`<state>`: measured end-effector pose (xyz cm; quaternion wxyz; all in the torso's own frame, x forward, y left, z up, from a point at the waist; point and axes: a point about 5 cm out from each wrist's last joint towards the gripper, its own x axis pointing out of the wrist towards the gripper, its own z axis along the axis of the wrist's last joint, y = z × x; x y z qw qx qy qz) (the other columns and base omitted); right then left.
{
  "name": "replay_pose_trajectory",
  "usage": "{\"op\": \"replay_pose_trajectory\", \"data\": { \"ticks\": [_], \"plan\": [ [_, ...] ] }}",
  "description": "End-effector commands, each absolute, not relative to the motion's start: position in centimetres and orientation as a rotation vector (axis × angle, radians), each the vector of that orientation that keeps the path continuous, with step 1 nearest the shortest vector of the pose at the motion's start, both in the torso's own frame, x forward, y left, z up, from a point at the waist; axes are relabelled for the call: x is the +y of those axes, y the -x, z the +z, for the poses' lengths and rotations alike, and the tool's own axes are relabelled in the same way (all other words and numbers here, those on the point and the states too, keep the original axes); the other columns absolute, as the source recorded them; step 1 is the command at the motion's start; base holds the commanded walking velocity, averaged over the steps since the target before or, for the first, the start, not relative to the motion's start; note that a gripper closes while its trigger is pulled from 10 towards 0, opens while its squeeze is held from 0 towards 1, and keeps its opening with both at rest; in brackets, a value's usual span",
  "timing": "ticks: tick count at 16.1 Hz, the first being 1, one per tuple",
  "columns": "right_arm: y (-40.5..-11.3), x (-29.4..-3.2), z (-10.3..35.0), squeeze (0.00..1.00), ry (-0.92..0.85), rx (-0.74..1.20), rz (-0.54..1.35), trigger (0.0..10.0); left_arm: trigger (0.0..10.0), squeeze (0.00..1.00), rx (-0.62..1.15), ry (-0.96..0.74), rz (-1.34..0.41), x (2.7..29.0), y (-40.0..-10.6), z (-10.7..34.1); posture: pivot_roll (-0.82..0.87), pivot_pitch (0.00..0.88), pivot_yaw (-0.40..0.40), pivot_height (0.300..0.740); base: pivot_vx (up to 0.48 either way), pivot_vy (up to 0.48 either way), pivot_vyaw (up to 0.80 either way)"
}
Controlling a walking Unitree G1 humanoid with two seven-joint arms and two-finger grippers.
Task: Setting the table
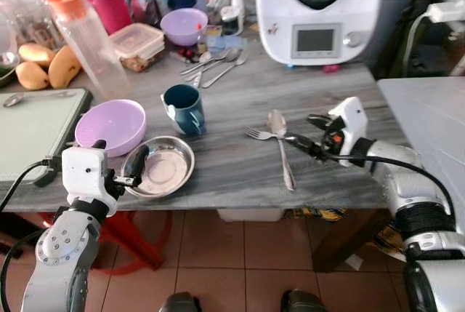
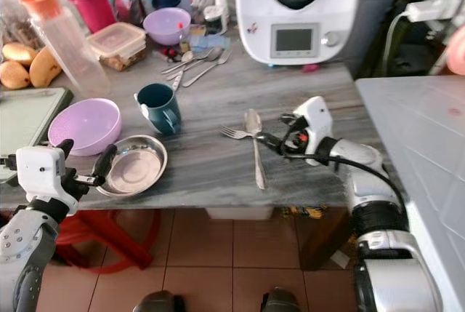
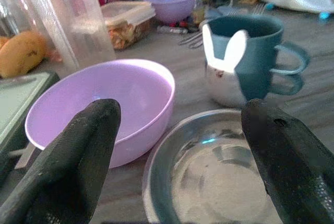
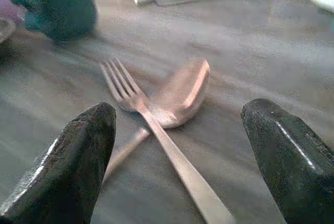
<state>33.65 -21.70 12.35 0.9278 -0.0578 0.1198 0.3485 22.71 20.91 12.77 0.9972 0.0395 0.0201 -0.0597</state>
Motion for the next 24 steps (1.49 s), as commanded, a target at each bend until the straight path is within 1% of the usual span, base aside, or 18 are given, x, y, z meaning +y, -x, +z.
{"op": "replay_pose_trajectory", "data": {
  "ticks": [1,3,5,6,7,8,9,13,15,19,21,24],
  "plan": [
    [-33.9,-21.7,12.7,0.0,0.111,0.239,0.725,10.0,10.0,0.0,0.031,-0.094,-0.124,21.3,-22.6,13.4,0.1,0.109,0.104,0.74,0.0,0.0,0.0],
    [-33.7,-21.4,12.1,0.0,0.094,0.28,0.781,10.0,10.0,0.0,0.033,-0.095,-0.127,21.2,-22.5,13.5,0.11,0.116,0.105,0.74,0.0,0.0,0.0],
    [-33.2,-20.7,10.9,0.0,0.037,0.343,0.868,10.0,10.0,0.0,0.035,-0.096,-0.13,21.3,-22.5,13.6,0.11,0.123,0.105,0.74,0.0,0.0,0.0],
    [-33.1,-20.6,10.4,0.0,0.033,0.363,0.871,8.5,10.0,0.0,0.037,-0.096,-0.131,21.3,-22.4,13.6,0.12,0.124,0.103,0.74,0.0,0.0,0.0],
    [-32.8,-20.5,9.7,0.0,0.025,0.403,0.87,1.6,10.0,0.0,0.038,-0.095,-0.132,21.2,-22.4,13.7,0.12,0.125,0.102,0.74,0.0,0.0,0.0],
    [-32.8,-20.5,9.6,0.0,0.021,0.41,0.87,1.6,10.0,0.0,0.038,-0.094,-0.132,21.2,-22.4,13.7,0.12,0.125,0.102,0.74,0.0,0.0,0.0],
    [-32.2,-20.7,8.8,0.0,0.007,0.451,0.881,0.0,10.0,0.0,0.038,-0.094,-0.13,21.2,-22.5,13.7,0.12,0.123,0.099,0.74,0.0,0.0,0.0],
    [-30.6,-20.8,7.6,0.0,-0.016,0.528,0.932,0.0,10.0,0.0,0.038,-0.084,-0.131,21.1,-22.6,13.6,0.11,0.119,0.092,0.74,0.0,0.0,0.0],
    [-29.6,-21.2,6.7,0.0,-0.026,0.577,0.922,0.0,10.0,0.0,0.039,-0.078,-0.133,20.9,-22.6,13.6,0.1,0.117,0.091,0.74,0.0,0.0,0.0],
    [-28.3,-21.4,6.0,0.0,-0.057,0.614,0.906,0.0,10.0,0.0,0.04,-0.073,-0.139,20.8,-22.7,13.5,0.1,0.116,0.089,0.74,0.0,0.0,0.0],
    [-28.3,-21.3,6.0,0.0,-0.067,0.606,0.893,0.0,10.0,0.0,0.04,-0.073,-0.14,20.7,-22.7,13.5,0.1,0.115,0.09,0.74,0.0,0.0,0.0],
    [-29.1,-21.0,6.8,0.0,-0.073,0.544,0.84,0.0,10.0,0.0,0.042,-0.073,-0.141,20.7,-22.8,13.4,0.1,0.112,0.088,0.74,0.0,0.0,0.0]
  ]
}}
